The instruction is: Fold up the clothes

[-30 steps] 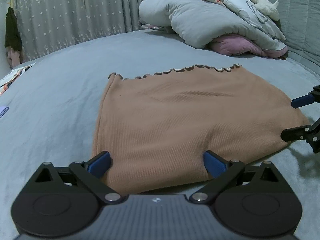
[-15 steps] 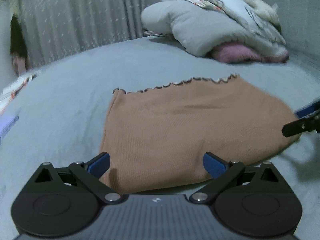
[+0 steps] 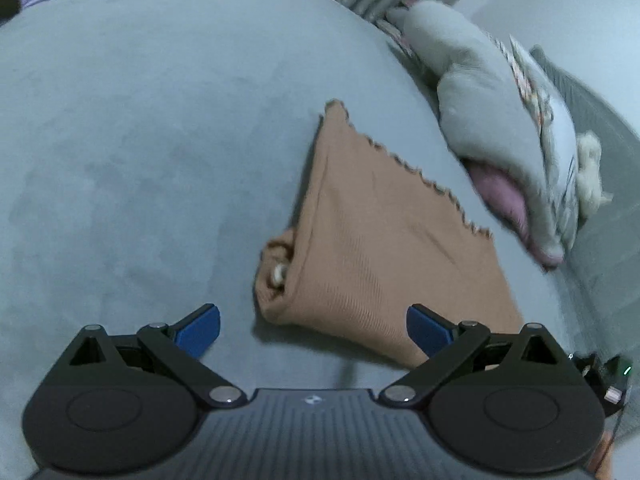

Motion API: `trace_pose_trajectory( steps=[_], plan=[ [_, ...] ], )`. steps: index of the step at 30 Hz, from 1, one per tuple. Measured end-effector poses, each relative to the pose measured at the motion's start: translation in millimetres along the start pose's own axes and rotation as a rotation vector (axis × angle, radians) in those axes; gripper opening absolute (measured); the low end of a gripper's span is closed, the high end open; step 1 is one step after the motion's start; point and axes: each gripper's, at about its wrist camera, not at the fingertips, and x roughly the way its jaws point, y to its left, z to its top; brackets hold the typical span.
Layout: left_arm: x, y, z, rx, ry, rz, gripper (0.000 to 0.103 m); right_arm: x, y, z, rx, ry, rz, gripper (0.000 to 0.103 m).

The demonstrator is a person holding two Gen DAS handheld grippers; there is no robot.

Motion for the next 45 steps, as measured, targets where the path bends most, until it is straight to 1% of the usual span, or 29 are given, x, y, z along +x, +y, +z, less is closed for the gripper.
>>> trace_pose_trajectory(
  steps=[2, 5, 9, 10, 13, 17, 21, 23, 25, 27, 28, 30, 31, 32, 34, 36, 39, 41, 43, 45],
  plan=[
    [5, 4, 0, -0.034, 0.022, -0.007, 0.102, 3, 2, -5, 0.005, -0.036, 0.004, 0.103],
    [13, 11, 1, -0.085, 0.055, -0.017, 0.102, 10, 9, -15, -0.026, -0.089, -0.008, 0.103],
    [20, 0, 4, -0.108, 0.072, -0.078, 0.102, 14, 10, -14, -0.035, -0.115, -0.006, 0.103],
    [21, -4, 5, -0.102, 0.074, -0.078, 0.102, 15, 9, -12, -0.026, -0.118, -0.003, 0.103],
    [27, -9, 6, -0.086, 0.075, -0.056, 0.102, 15, 6, -11, -0.012, -0.105, 0.005, 0.102],
    [26, -2, 7, -0.127, 0.078, -0.077, 0.102, 3, 7, -15, 0.003, -0.063, -0.038, 0.100],
    [28, 1, 8, -0.156, 0.070, -0.086, 0.102, -4, 7, -21, 0.037, -0.053, -0.051, 0.099],
    [28, -1, 7, -0.146, 0.061, -0.079, 0.101, -5, 6, -23, 0.052, -0.057, -0.047, 0.100],
    [27, -3, 7, -0.130, 0.053, -0.072, 0.091, -6, 3, -25, 0.083, -0.069, -0.032, 0.101],
    [26, -2, 7, -0.125, 0.039, -0.051, 0.070, -6, -6, -27, 0.132, -0.095, 0.006, 0.101],
    [25, 0, 7, -0.132, 0.034, -0.042, 0.069, -5, -11, -27, 0.160, -0.116, 0.028, 0.102],
    [23, 4, 6, -0.148, 0.027, -0.037, 0.060, -3, -13, -29, 0.187, -0.158, 0.048, 0.103],
    [21, 5, 6, -0.150, 0.025, -0.037, 0.058, -1, -11, -31, 0.179, -0.174, 0.042, 0.103],
    [20, 4, 4, -0.142, 0.019, -0.039, 0.053, 0, -8, -33, 0.170, -0.188, 0.035, 0.103],
    [18, 3, 1, -0.130, 0.009, -0.046, 0.047, 5, -2, -39, 0.142, -0.244, 0.020, 0.103],
    [18, 3, 1, -0.129, 0.005, -0.046, 0.044, 9, 0, -40, 0.122, -0.272, 0.017, 0.103],
    [19, 8, 3, -0.154, 0.010, -0.063, 0.040, 17, 3, -40, 0.088, -0.308, 0.011, 0.103],
    [20, 8, 2, -0.156, 0.004, -0.066, 0.039, 21, 3, -39, 0.076, -0.321, 0.012, 0.103],
    [21, 7, 1, -0.154, -0.004, -0.068, 0.040, 22, 2, -38, 0.077, -0.331, 0.016, 0.103],
    [22, 6, 0, -0.153, -0.011, -0.070, 0.048, 25, 2, -37, 0.073, -0.346, 0.016, 0.103]
  ],
)
